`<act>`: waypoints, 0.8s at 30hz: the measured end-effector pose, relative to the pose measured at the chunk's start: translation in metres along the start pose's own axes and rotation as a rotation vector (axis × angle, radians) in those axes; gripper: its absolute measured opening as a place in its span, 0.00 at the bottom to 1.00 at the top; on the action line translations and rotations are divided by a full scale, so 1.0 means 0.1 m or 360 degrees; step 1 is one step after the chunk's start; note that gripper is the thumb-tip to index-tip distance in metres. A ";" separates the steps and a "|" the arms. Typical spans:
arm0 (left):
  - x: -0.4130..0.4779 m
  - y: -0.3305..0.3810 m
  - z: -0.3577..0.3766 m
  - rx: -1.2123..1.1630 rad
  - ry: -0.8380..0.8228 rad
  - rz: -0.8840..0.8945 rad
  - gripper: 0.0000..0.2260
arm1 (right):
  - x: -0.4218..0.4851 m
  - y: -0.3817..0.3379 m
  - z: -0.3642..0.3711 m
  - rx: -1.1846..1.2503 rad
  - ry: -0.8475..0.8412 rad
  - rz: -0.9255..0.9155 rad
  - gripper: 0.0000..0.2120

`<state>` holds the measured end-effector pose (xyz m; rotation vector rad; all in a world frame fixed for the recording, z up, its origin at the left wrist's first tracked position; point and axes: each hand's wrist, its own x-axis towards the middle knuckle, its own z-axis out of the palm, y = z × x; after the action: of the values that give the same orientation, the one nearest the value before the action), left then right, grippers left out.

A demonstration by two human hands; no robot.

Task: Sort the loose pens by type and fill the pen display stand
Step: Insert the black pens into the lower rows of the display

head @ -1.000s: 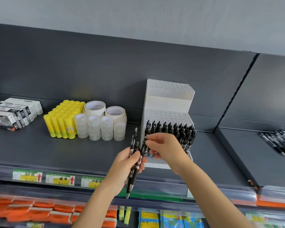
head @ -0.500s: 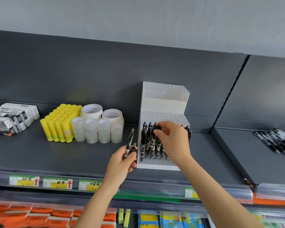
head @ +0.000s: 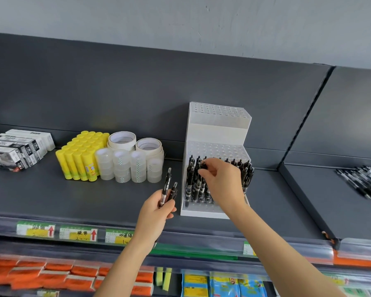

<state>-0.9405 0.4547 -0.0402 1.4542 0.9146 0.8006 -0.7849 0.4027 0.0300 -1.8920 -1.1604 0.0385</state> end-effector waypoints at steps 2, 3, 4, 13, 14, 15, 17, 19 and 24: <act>0.01 0.00 0.01 -0.0081 0.0001 -0.0017 0.08 | -0.03 0.07 0.07 -0.0045 -0.0070 0.0008 0.08; 0.01 0.00 0.02 -0.0121 0.0003 -0.0031 0.08 | -0.04 0.10 0.10 -0.0058 -0.0092 0.0033 0.07; 0.02 0.00 0.02 -0.0144 0.0006 -0.0041 0.07 | -0.06 0.12 0.12 -0.0057 -0.0099 0.0064 0.07; -0.01 0.00 0.06 -0.0142 -0.0029 0.0038 0.06 | -0.16 0.16 0.05 -0.0013 -0.0186 0.0170 0.07; -0.01 0.01 0.07 -0.0147 -0.0048 0.0055 0.06 | -0.19 0.17 0.02 0.0048 -0.0270 0.0197 0.06; 0.00 0.02 0.09 -0.0142 -0.0078 0.0071 0.05 | -0.22 0.17 0.00 0.0134 -0.0390 0.0249 0.05; 0.01 0.05 0.17 -0.0095 -0.0162 0.0105 0.06 | -0.26 0.17 -0.02 0.0394 -0.0611 0.0400 0.02; 0.01 0.09 0.23 -0.0045 -0.0222 0.0139 0.06 | -0.28 0.17 -0.03 0.0537 -0.0652 0.0445 0.05; 0.03 0.07 0.27 0.0208 -0.0075 0.0292 0.05 | -0.18 0.16 -0.25 0.0555 -0.0273 0.0430 0.04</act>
<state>-0.9147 0.4450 -0.0352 1.6825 0.8183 0.8502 -0.7725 0.3701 0.0271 -1.7405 -0.9292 0.5277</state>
